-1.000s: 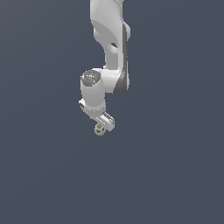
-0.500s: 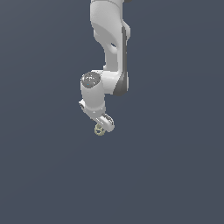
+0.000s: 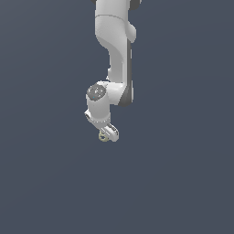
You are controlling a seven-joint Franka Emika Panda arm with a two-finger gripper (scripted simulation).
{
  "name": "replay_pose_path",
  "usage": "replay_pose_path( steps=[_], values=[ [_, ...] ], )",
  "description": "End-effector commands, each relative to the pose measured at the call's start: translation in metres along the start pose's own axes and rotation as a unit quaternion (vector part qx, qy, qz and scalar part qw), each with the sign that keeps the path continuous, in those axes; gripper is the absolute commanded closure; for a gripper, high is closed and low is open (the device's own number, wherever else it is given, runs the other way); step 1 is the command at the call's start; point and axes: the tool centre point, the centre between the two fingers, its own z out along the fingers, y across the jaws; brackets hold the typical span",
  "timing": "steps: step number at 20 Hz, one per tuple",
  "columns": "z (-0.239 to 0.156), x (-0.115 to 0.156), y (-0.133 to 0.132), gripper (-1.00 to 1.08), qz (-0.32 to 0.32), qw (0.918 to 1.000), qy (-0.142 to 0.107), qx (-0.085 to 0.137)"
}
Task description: Pick up the object and move it to a goal position.
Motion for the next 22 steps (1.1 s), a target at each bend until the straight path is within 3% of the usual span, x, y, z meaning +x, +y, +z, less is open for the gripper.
replay_pose_path(
  steps=[1, 3, 4, 16, 22],
  values=[
    [0.005, 0.001, -0.001, -0.92, 0.000, 1.0000, 0.001, 0.000],
    [0.006, 0.001, -0.001, -0.92, 0.000, 1.0000, 0.001, 0.000],
    [0.006, 0.001, -0.001, 1.08, 0.000, 1.0000, 0.001, 0.000],
    [0.004, 0.002, -0.001, 1.08, 0.001, 1.0000, 0.001, 0.001],
    [-0.015, 0.003, -0.005, 1.08, 0.001, 1.0000, 0.001, 0.001]
  ],
)
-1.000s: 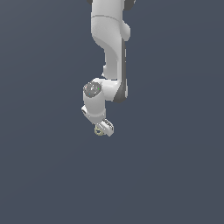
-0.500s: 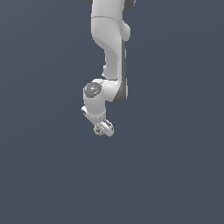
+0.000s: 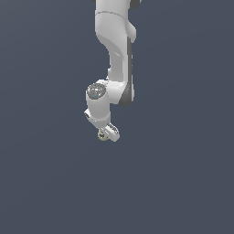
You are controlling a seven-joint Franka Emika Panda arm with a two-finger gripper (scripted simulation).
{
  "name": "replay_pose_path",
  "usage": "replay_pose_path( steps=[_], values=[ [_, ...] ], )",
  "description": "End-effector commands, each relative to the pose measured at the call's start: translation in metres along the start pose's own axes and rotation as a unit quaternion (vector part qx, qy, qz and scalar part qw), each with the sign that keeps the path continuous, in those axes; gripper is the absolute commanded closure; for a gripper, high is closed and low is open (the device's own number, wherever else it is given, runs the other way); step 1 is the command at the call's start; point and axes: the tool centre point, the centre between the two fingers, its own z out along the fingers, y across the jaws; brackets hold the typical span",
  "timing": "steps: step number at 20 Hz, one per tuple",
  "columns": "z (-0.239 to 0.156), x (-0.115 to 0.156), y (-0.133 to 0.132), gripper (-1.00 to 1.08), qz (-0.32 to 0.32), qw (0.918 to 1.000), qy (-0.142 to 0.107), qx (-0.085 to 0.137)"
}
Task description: Pick up the object and move it to a goal position.
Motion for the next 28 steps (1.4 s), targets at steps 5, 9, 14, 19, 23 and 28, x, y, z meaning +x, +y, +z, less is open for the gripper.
replay_pose_path(
  steps=[5, 9, 14, 19, 23, 28],
  values=[
    [-0.039, 0.003, -0.010, 1.08, 0.000, 1.0000, 0.000, 0.000],
    [-0.073, 0.006, -0.019, 1.08, 0.000, 1.0000, 0.000, 0.000],
    [-0.105, 0.009, -0.028, 1.08, 0.000, 1.0000, 0.000, 0.000],
    [-0.123, 0.012, -0.034, 1.08, -0.001, 1.0000, 0.000, 0.000],
    [-0.127, 0.012, -0.035, 1.08, -0.001, 1.0000, 0.000, 0.000],
    [-0.123, 0.012, -0.035, 1.08, -0.001, 1.0000, 0.000, 0.000]
  ],
)
